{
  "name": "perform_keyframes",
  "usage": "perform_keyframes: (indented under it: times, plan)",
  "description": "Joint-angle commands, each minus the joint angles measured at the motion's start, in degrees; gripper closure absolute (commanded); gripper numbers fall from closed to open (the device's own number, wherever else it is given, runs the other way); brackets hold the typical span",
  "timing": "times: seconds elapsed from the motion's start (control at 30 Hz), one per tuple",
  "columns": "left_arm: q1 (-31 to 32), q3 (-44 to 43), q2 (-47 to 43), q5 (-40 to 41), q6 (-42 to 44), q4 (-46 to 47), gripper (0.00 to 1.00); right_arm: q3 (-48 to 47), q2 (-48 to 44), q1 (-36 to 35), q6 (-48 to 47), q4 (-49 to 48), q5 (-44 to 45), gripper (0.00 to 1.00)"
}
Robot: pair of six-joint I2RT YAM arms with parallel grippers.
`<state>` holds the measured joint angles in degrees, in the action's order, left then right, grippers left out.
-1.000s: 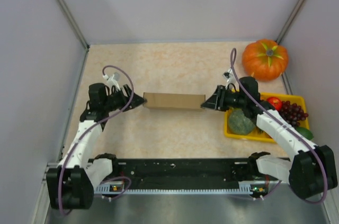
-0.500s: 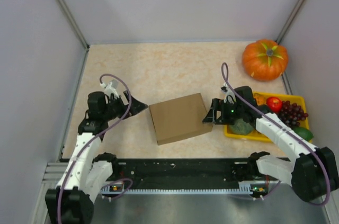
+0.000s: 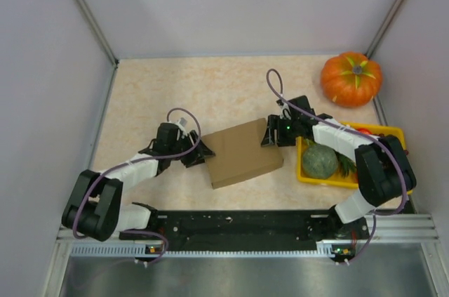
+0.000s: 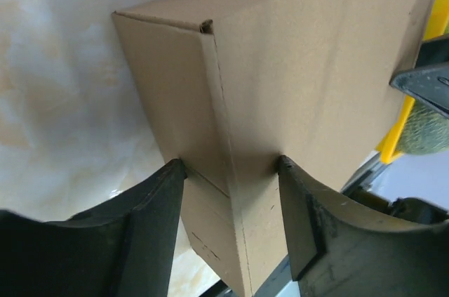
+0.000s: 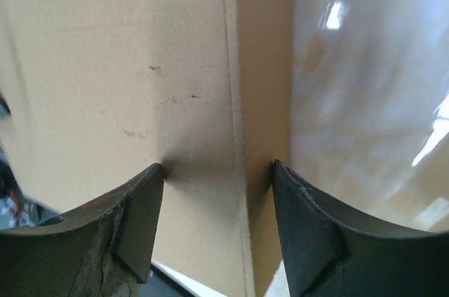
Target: Fold the paper box
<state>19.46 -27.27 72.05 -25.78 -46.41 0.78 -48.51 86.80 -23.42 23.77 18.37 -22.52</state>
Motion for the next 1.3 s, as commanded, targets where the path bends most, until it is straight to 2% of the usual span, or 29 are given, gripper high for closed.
perform_keyframes:
  times: [0.0, 0.1, 0.2, 0.23, 0.3, 0.33, 0.37, 0.4, 0.43, 0.47, 0.53, 0.63, 0.67, 0.7, 0.73, 0.77, 0.8, 0.87, 0.9, 1.0, 1.1, 1.13, 1.27]
  plan:
    - [1.19, 1.08, 5.98, 0.2, -6.4, 14.77, 0.5, -7.73, 6.17, -1.63, 0.14, -8.35, 0.98, 0.41]
    - [1.19, 0.29, 8.45, 0.9, -8.25, 19.17, 0.57, -13.35, 11.61, -1.72, -0.56, -9.05, -0.14, 0.42]
    - [-0.03, -2.7, 6.8, 5.11, -7.38, 13.92, 0.58, -19.59, 18.45, -2.15, -0.48, -11.68, -4.61, 0.43]
    - [-0.56, -3.84, 5.92, 9.04, -6.77, 12.77, 0.51, -23.87, 20.32, -2.59, -0.65, -11.78, -4.9, 0.42]
    - [-2.83, -5.25, 4.6, 11.62, -5.45, 9.01, 0.41, -29.33, 24.53, -3.56, -1.18, -11.6, -5.34, 0.38]
    - [-3.72, -7.52, 4.15, 12.76, -3.18, 6.54, 0.37, -35.45, 28.64, -4.17, -0.92, -11.43, -5.34, 0.29]
    - [-4.25, -9.02, 3.28, 14.77, -1.77, 3.3, 0.3, -39.08, 31.12, -4.18, -0.4, -10.38, -4.9, 0.25]
    - [-4.17, -10.16, -0.21, 17.49, 2.43, -3.52, 0.28, -43.2, 32.97, -4.18, -0.3, -2.98, -3.25, 0.19]
    - [-3.91, -11.39, -2.85, 20.3, 4.38, -6.02, 0.27, -50.9, 34.82, -3.83, -0.82, 1.36, -0.27, 0.15]
    - [-3.47, -11.41, -5.75, 24.42, 6.75, -7.53, 0.24, -53.24, 34.57, -3.39, -1.79, 4.62, 6.2, 0.12]
    - [-1.54, -11.05, -13.41, 25.34, 14.48, -9.3, 0.2, -53.45, 29.17, -2.08, -3.28, 8.86, 9.42, 0.03]
    - [4.33, -16.38, -13.18, 23.06, 24.68, -13.49, 0.17, -48.38, 21.68, 2.75, -4.7, 14.39, 13.9, 0.01]
    - [6.7, -19.03, -11.16, 23.75, 26.62, -15.96, 0.16, -45.73, 14.78, 6.59, -4.78, 14.76, 14.08, 0.01]
    - [11.69, -21.84, -5.92, 22.98, 32.9, -17.46, 0.16, -42.84, 11.14, 8.46, -3.57, 14.85, 13.3, 0.01]
    - [14.26, -26.48, -2.91, 23.4, 36.18, -18.17, 0.16, -36.46, 7.45, 10.91, -2.86, 14.85, 11.73, 0.01]
    - [16.64, -29.31, 0.42, 24.71, 38.65, -21.83, 0.15, -33.35, -1.03, 13.72, -2.33, 14.59, 9.89, 0.01]
    - [20.23, -32.21, 7.07, 27.77, 43.55, -23.87, 0.15, -30.44, -4.85, 14.1, -2.5, 14.59, 10.91, 0.01]
    - [22.71, -38.81, 13.0, 30.87, 48.15, -26.16, 0.13, -23.23, -13.2, 14.1, -3.03, 14.94, 13.11, 0.01]
    - [24.38, -40.92, 17.99, 31.57, 51.56, -26.96, 0.13, -21.38, -20.46, 14.28, -2.07, 15.29, 13.38, 0.01]
    - [27.54, -47.34, 24.86, 33.33, 56.68, -27.41, 0.13, -16.54, -31.12, 14.45, 1.09, 15.47, 10.23, 0.01]
    - [29.31, -54.97, 32.41, 40.62, 58.1, -29.41, 0.12, -14.68, -36.08, 14.37, 1.9, 16.16, 6.88, 0.01]
    - [29.66, -56.22, 34.45, 46.12, 57.41, -29.78, 0.13, -14.59, -38.01, 14.37, 1.81, 16.52, 7.05, 0.02]
    - [29.41, -60.35, 42.11, 56.5, 54.95, -31.09, 0.18, -14.51, -38.82, 14.37, 1.02, 16.79, 5.92, 0.02]
